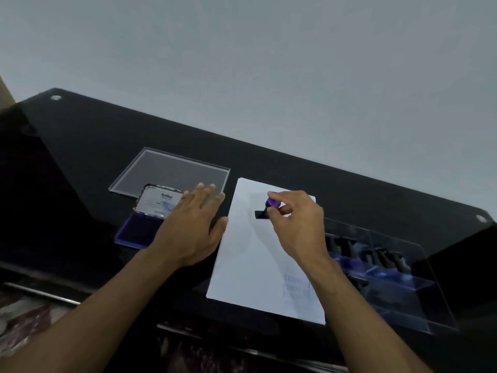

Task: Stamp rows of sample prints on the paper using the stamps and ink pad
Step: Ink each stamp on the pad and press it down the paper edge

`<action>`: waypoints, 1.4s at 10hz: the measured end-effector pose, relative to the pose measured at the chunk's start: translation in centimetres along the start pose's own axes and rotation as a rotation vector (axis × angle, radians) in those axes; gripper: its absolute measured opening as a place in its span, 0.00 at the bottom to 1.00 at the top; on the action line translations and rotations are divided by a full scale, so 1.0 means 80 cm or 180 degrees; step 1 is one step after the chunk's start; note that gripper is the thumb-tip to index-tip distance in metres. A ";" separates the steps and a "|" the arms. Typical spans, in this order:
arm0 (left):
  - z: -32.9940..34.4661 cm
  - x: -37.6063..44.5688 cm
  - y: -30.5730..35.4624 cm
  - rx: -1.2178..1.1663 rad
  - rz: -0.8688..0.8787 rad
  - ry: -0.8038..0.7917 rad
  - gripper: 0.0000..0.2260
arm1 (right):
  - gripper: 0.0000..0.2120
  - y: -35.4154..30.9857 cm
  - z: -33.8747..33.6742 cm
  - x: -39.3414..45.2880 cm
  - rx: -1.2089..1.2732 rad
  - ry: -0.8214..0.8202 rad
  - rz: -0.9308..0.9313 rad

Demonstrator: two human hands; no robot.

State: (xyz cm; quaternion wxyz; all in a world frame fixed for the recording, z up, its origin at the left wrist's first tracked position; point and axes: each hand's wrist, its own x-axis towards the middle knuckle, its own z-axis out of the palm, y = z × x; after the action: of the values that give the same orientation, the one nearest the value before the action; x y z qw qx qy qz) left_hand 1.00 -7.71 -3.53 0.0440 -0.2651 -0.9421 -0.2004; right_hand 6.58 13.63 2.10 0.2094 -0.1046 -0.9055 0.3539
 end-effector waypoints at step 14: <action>0.074 0.164 0.020 0.0703 0.0145 -0.0570 0.30 | 0.15 0.081 0.009 0.135 -0.0614 -0.0314 -0.0183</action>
State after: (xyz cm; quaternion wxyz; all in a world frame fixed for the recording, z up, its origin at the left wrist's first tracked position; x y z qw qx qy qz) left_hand -9.29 2.25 -5.91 -0.0069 -0.2967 -0.9524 -0.0701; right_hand -3.12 21.59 0.49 0.1636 -0.0807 -0.9472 0.2637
